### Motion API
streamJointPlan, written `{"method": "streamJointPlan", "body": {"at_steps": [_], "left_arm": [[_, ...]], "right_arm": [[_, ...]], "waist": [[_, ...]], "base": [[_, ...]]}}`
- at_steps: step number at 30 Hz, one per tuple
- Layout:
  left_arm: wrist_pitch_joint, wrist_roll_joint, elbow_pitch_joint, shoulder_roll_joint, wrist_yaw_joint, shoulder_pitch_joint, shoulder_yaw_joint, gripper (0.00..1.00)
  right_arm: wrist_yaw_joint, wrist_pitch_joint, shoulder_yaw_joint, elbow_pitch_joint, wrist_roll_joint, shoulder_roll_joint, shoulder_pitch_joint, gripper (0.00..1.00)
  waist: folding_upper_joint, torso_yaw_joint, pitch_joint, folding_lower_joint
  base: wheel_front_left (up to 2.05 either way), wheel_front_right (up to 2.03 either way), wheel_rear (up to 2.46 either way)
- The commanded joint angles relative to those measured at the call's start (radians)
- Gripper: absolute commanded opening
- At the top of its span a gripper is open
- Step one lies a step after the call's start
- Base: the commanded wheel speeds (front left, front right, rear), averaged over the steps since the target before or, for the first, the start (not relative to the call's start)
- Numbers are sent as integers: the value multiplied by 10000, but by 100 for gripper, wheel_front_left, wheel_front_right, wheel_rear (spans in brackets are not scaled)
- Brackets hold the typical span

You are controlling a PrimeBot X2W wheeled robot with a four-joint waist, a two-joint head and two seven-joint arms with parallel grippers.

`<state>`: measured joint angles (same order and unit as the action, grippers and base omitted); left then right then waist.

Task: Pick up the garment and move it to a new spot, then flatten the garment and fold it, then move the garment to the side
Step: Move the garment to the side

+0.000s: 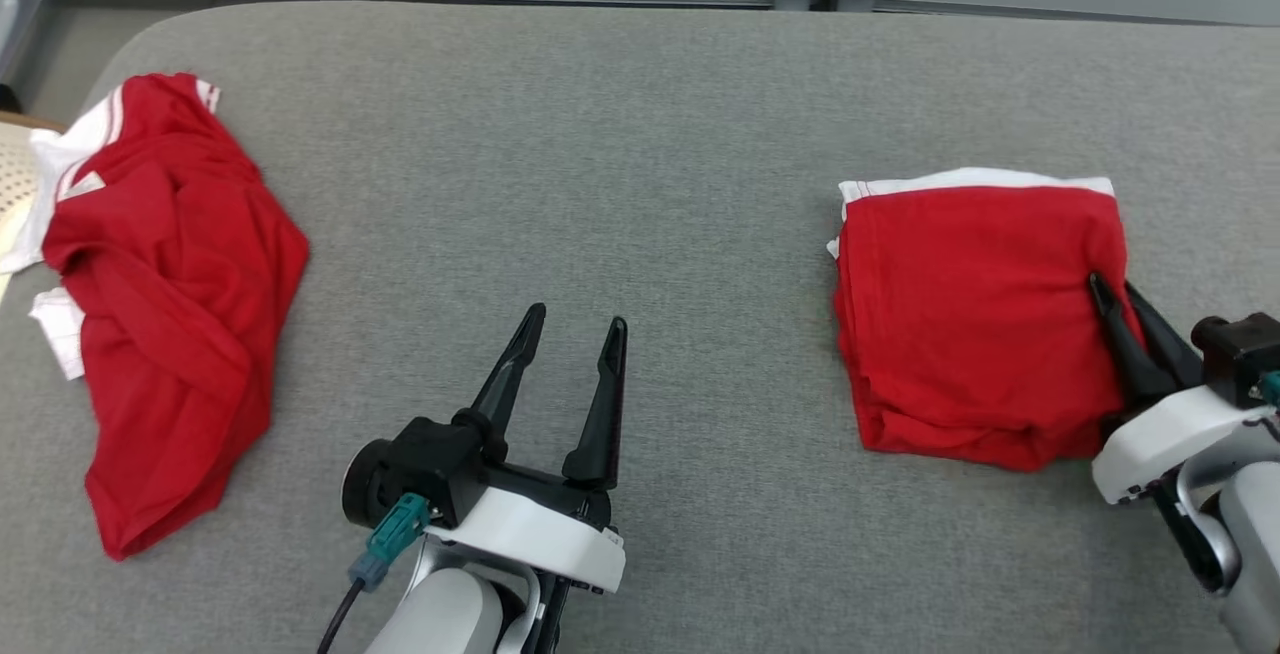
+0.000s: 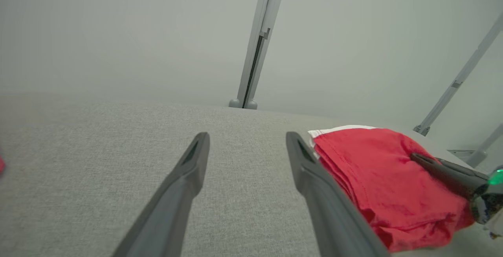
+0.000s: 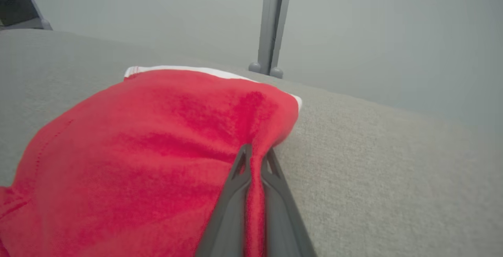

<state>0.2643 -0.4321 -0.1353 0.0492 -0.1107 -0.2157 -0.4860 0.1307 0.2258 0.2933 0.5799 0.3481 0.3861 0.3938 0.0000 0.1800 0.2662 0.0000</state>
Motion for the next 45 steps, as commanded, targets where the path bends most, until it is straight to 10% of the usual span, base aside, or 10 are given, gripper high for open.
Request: {"method": "streamJointPlan", "body": {"at_steps": [1,15,32,33,35,45], "left_arm": [[0,125,45,31,24,-268,-3,100],[0,972,-34,36,278,-2394,-171,100],[-1,1230,-365,51,283,-3419,-225,100],[-2,1219,-382,53,270,-3404,-230,100],[-2,1160,-397,53,260,-3381,-248,100],[0,747,-78,37,197,-2777,17,100]], "right_arm": [[-3,124,297,-140,-413,401,305,0],[-9,332,2680,596,-1059,4677,2716,0],[-9,404,1663,2445,-693,5517,4228,0],[-9,406,1585,2500,-634,5511,4192,16],[-9,407,1452,2589,-501,5458,4123,100],[-9,405,519,1976,-307,4773,3817,100]], "waist": [[0,-580,163,0],[0,-2617,2202,0],[0,-2694,3608,0],[0,-2668,3608,0],[0,-2591,3566,0],[0,-2112,2172,0]], "base": [[0,0,0],[0,0,0],[0,0,0],[0,0,0],[0,0,0],[0,0,0]]}}
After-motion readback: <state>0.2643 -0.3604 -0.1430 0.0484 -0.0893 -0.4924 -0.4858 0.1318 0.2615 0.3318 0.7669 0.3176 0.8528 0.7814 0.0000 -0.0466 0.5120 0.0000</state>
